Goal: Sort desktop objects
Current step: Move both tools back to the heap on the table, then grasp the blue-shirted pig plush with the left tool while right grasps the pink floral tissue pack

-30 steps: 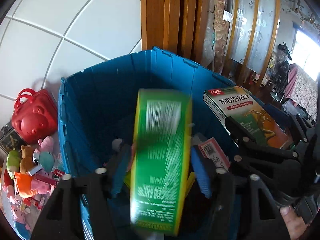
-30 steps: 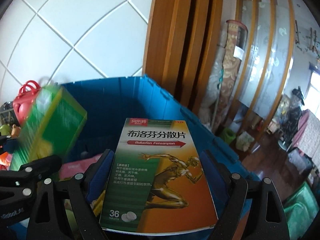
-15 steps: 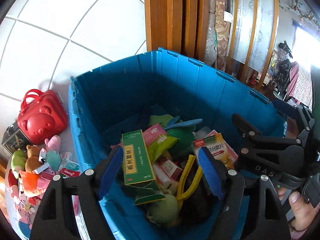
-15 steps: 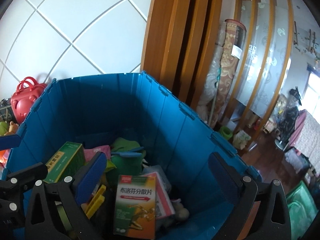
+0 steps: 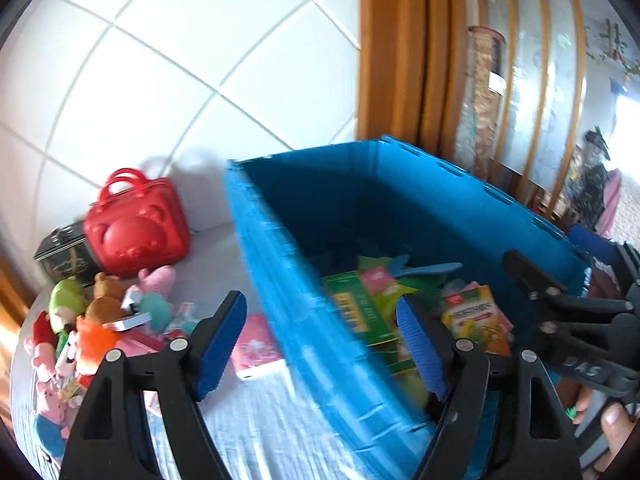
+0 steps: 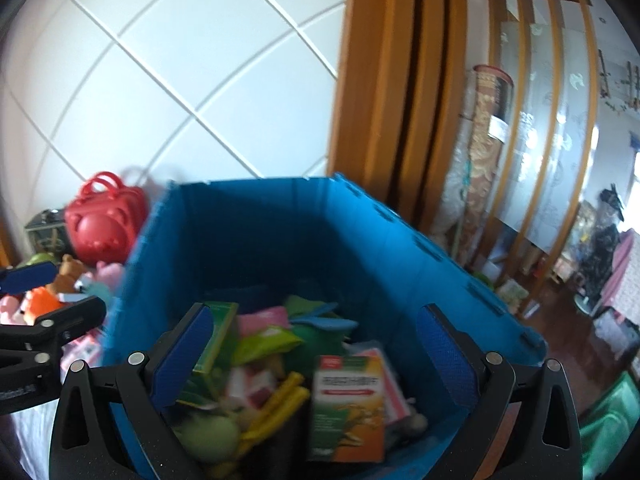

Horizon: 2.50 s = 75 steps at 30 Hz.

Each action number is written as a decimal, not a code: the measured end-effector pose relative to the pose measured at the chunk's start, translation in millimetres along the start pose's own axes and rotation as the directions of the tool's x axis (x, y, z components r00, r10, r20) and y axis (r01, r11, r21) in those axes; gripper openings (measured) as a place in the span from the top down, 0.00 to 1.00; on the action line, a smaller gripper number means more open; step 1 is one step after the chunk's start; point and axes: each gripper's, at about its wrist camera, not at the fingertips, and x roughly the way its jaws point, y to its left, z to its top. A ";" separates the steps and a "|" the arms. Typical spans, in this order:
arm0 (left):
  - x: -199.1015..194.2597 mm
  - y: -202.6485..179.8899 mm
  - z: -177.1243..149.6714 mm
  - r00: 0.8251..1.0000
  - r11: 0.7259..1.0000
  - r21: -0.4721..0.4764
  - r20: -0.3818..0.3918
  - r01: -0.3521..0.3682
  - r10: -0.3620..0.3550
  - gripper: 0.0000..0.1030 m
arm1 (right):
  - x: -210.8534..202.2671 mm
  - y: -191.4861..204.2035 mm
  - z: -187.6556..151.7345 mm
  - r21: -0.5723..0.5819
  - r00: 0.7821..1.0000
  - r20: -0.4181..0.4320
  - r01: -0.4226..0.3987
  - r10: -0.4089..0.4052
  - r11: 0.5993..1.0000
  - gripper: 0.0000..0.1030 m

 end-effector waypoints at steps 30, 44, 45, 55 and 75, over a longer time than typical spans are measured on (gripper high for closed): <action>-32.0 370.1 -180.5 0.875 0.840 -0.259 -0.232 -0.477 0.425 0.25 | 63.8 278.7 -39.2 -0.142 0.902 -0.261 -0.388 0.343 0.911 0.00; 2.6 555.4 -286.6 0.685 0.731 -0.225 -0.594 -0.644 0.421 0.25 | 194.5 304.7 -116.7 -0.101 0.842 -0.515 -0.244 0.159 0.964 0.00; 5.8 557.7 -290.3 0.679 0.736 -0.217 -0.607 -0.642 0.413 0.25 | 200.9 304.0 -120.2 -0.102 0.841 -0.521 -0.231 0.146 0.968 0.00; 44.9 572.9 -305.1 0.609 0.756 -0.141 -0.692 -0.640 0.387 0.13 | 265.6 312.6 -160.7 -0.146 0.886 -0.464 -0.067 -0.009 0.987 0.00; 88.6 603.4 -313.1 0.553 0.772 -0.160 -0.786 -0.615 0.278 0.13 | 305.4 317.0 -188.0 -0.153 0.879 -0.418 0.183 -0.231 0.971 0.00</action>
